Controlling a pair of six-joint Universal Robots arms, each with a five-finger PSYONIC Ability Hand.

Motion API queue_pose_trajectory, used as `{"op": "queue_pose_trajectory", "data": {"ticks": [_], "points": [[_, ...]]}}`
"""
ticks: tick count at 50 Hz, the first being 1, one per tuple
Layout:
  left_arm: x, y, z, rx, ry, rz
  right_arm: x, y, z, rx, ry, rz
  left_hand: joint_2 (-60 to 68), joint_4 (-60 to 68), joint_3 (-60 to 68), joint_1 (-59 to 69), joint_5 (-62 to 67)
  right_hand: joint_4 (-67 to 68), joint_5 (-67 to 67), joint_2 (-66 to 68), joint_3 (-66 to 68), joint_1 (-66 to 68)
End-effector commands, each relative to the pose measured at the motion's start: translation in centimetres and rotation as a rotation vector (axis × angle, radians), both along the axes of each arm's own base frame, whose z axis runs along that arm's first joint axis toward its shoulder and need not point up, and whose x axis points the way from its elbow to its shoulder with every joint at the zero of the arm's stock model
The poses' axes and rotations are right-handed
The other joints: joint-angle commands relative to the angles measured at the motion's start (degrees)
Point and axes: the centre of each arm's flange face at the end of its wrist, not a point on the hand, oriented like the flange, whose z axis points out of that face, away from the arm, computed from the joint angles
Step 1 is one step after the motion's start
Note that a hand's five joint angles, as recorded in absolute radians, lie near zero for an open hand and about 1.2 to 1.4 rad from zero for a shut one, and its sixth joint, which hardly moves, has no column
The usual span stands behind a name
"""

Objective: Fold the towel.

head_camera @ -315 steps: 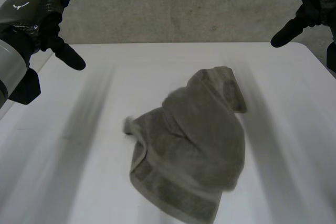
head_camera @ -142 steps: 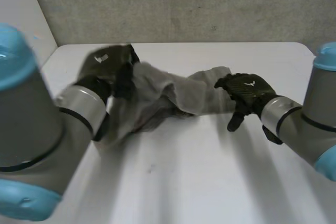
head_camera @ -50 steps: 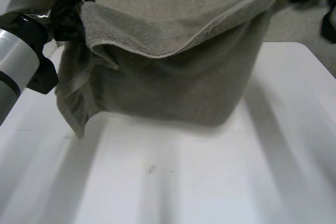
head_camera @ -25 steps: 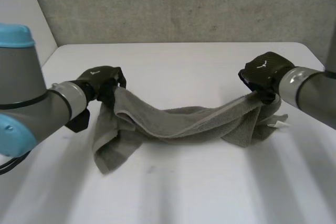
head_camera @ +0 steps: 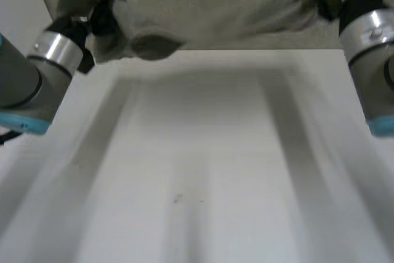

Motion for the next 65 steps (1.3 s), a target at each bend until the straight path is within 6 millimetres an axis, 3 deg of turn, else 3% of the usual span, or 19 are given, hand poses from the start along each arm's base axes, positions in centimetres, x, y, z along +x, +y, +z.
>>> {"op": "queue_pose_trajectory", "data": {"ticks": [1,2,3,4,5,6,8,11,12,13,14,15,21,26,31,38,47,54,65], "points": [[0.9,2.3,-8.3,0.311,-0.148,-0.055,-0.8,2.8,-8.1,0.381,0.242,0.034,10.26,10.22,10.34,11.83,10.6,11.63,13.52,13.16,11.84,25.68],[1.0,2.3,-8.3,0.311,-0.149,-0.055,-1.1,3.9,-11.1,0.49,0.316,0.05,10.26,10.22,10.34,11.83,10.6,11.63,13.52,13.16,11.84,25.68],[1.5,2.5,-10.4,0.375,-0.197,-0.039,-1.2,4.7,-13.1,0.556,0.361,0.065,10.26,10.22,10.34,11.83,10.6,11.63,13.52,13.16,11.84,25.68],[1.9,2.8,-12.1,0.43,-0.254,-0.032,-1.2,4.7,-13.1,0.557,0.362,0.066,10.26,10.22,10.34,11.83,10.6,11.63,13.52,13.16,11.84,25.68],[1.9,2.9,-12.1,0.431,-0.255,-0.032,-1.4,5.5,-15.1,0.61,0.404,0.079,10.26,10.22,10.34,11.83,10.6,11.63,13.52,13.16,11.84,25.68],[2.3,3.4,-13.4,0.475,-0.319,-0.027,-1.4,5.5,-15.1,0.61,0.404,0.079,10.26,10.22,10.34,11.83,10.6,11.63,13.52,13.16,11.84,25.68],[2.6,3.9,-14.3,0.511,-0.388,-0.026,-1.8,6.9,-18.0,0.687,0.458,0.1,10.26,10.22,10.34,11.83,10.6,11.63,13.52,13.16,11.84,25.68],[3.6,4.7,-15.5,0.551,-0.522,-0.024,-2.0,7.6,-19.4,0.713,0.464,0.116,7.45,7.41,7.53,9.02,7.79,11.63,13.52,13.16,11.84,25.68],[3.9,5.0,-15.9,0.561,-0.581,-0.026,-2.0,7.6,-19.4,0.713,0.464,0.116,-6.9,-6.94,-6.82,-5.33,-6.56,11.63,13.52,13.16,11.84,25.68],[3.9,5.0,-15.9,0.561,-0.581,-0.026,-2.1,7.8,-19.7,0.712,0.458,0.12,-7.04,-7.08,-6.97,-5.47,-6.7,11.63,13.52,13.16,11.84,25.68],[4.0,5.3,-16.1,0.566,-0.629,-0.033,-2.1,7.8,-19.8,0.707,0.454,0.118,-22.2,-22.24,-22.12,-20.63,-21.86,11.63,13.52,13.16,11.84,25.68],[4.0,5.6,-16.1,0.559,-0.666,-0.04,-2.1,7.8,-19.8,0.707,0.454,0.118,-32.51,-32.55,-32.43,-30.94,-32.17,11.63,13.52,13.16,11.84,25.68],[3.7,6.2,-15.7,0.544,-0.696,-0.047,-2.2,7.7,-19.8,0.697,0.427,0.112,-36.81,-36.86,-36.74,-35.24,-36.48,11.63,13.52,13.16,11.84,25.68],[3.5,7.2,-12.9,0.472,-0.684,-0.037,-2.8,6.7,-19.5,0.712,0.302,0.08,-54.31,-54.35,-54.23,-52.74,-53.97,11.63,13.52,13.16,11.84,25.68],[3.1,10.4,-11.3,0.437,-0.687,-0.062,-3.7,5.8,-18.3,0.736,0.131,0.052,-57.5,-57.54,-57.43,-55.93,-57.16,11.63,13.52,13.16,11.84,25.68],[3.1,14.4,-11.2,0.444,-0.7,-0.098,-4.8,4.9,-17.2,0.776,-0.066,0.023,-57.67,-57.71,-57.6,-56.1,-57.34,11.63,13.52,13.16,11.84,25.68],[3.2,18.2,-12.8,0.564,-0.656,-0.065,-5.0,4.8,-16.8,0.78,-0.108,0.017,-56.16,-56.2,-56.09,-54.59,-55.83,11.63,13.52,13.16,11.84,25.68],[2.5,18.1,-13.9,0.596,-0.581,-0.016,-4.9,4.9,-16.9,0.783,-0.106,0.023,-52.79,-52.84,-52.72,-51.22,-52.46,11.63,13.52,13.16,11.84,25.68],[0.7,17.3,-17.3,0.586,-0.614,0.016,-4.8,5.3,-17.2,0.797,-0.101,0.027,-30.27,-30.31,-30.2,-28.7,-29.94,11.63,13.52,13.16,11.84,25.68]]}}
